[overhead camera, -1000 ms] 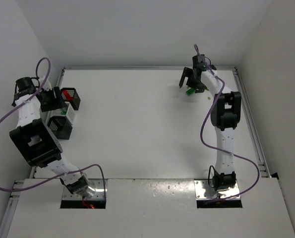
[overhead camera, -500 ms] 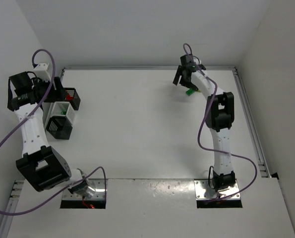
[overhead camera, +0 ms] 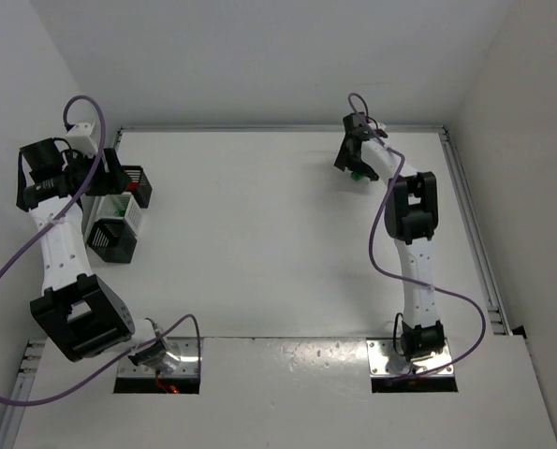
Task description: Sort the legos into containers by color
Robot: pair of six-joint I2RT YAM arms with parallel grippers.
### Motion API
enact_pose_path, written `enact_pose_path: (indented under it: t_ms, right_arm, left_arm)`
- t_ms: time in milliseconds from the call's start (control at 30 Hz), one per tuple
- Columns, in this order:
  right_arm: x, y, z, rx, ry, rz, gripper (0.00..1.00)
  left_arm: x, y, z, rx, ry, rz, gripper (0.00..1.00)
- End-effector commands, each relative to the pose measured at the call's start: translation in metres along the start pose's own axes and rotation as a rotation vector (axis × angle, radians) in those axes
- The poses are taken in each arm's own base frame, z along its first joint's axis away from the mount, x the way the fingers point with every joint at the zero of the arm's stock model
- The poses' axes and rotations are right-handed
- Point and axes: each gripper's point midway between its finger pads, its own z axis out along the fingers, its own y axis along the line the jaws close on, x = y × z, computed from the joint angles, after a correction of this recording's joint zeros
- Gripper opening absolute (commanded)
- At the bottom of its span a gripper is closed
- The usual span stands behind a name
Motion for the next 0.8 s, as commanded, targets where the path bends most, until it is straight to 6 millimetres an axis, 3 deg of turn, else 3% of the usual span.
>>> enact_pose_path:
  t_ms: [0, 233, 533, 733, 767]
  right_arm:
    - [-0.017, -0.002, 0.002, 0.011, -0.054, 0.045, 0.94]
    - [-0.011, -0.006, 0.011, 0.037, -0.046, 0.037, 0.88]
    - [-0.002, -0.030, 0.040, 0.101, -0.020, 0.039, 0.78]
    - [0.004, -0.035, 0.041, 0.071, 0.012, 0.052, 0.54]
    - [0.013, -0.038, 0.041, 0.074, 0.036, 0.034, 0.47]
  left_arm:
    - [-0.014, -0.008, -0.007, 0.019, -0.054, 0.022, 0.68]
    - [-0.016, -0.008, -0.007, 0.017, -0.062, 0.027, 0.68]
    - [-0.016, -0.008, -0.007, 0.017, -0.062, 0.027, 0.68]
    - [-0.015, -0.009, -0.004, 0.028, -0.056, 0.013, 0.68]
    - [-0.015, -0.009, -0.004, 0.028, -0.056, 0.013, 0.68]
